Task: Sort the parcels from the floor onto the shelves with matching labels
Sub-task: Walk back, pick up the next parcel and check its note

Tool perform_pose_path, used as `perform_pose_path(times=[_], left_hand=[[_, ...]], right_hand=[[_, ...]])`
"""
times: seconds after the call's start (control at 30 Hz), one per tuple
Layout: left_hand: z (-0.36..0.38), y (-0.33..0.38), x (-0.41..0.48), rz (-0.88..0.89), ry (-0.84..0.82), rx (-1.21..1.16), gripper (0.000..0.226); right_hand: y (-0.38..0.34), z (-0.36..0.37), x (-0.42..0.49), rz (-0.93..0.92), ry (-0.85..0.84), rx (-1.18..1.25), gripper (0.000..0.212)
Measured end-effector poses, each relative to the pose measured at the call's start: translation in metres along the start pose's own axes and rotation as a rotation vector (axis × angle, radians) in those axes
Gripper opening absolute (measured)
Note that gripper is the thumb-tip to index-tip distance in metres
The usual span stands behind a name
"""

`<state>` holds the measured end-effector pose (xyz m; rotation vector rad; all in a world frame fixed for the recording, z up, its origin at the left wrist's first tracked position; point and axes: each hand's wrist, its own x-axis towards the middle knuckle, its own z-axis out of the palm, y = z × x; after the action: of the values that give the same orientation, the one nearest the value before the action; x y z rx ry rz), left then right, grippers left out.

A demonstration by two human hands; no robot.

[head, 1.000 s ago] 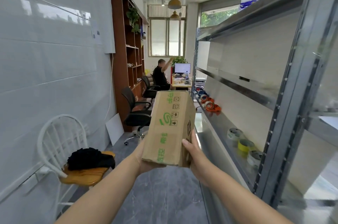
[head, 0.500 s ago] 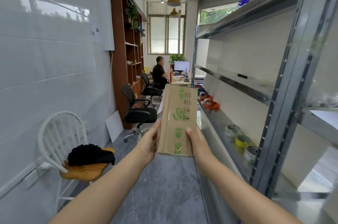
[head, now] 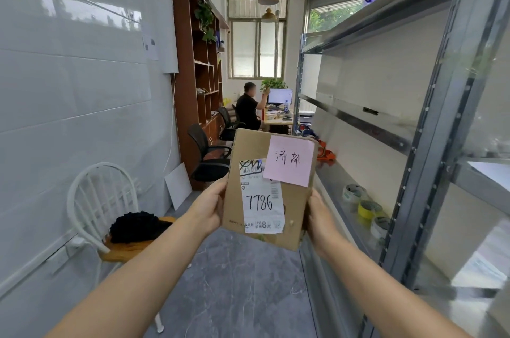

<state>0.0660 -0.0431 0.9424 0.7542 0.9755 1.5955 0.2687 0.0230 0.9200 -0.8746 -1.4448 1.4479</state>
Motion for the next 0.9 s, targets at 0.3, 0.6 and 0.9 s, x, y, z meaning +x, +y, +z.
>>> perform_pose_path(times=[0.3,0.6,0.9], left_hand=[[0.023,-0.024,-0.010,-0.017,-0.022,-0.072,0.045],[0.033,-0.049,-0.019,-0.116,-0.046,-0.186,0.043],[0.044,-0.019,0.025,-0.122,-0.207,-0.040,0.044]], right_hand=[[0.003,-0.011,-0.003,0.080,0.084,0.076,0.040],[0.004,-0.020,-0.016,-0.028,0.208,0.085,0.034],[-0.020,-0.013,-0.010,0.025,0.118,0.203,0.044]])
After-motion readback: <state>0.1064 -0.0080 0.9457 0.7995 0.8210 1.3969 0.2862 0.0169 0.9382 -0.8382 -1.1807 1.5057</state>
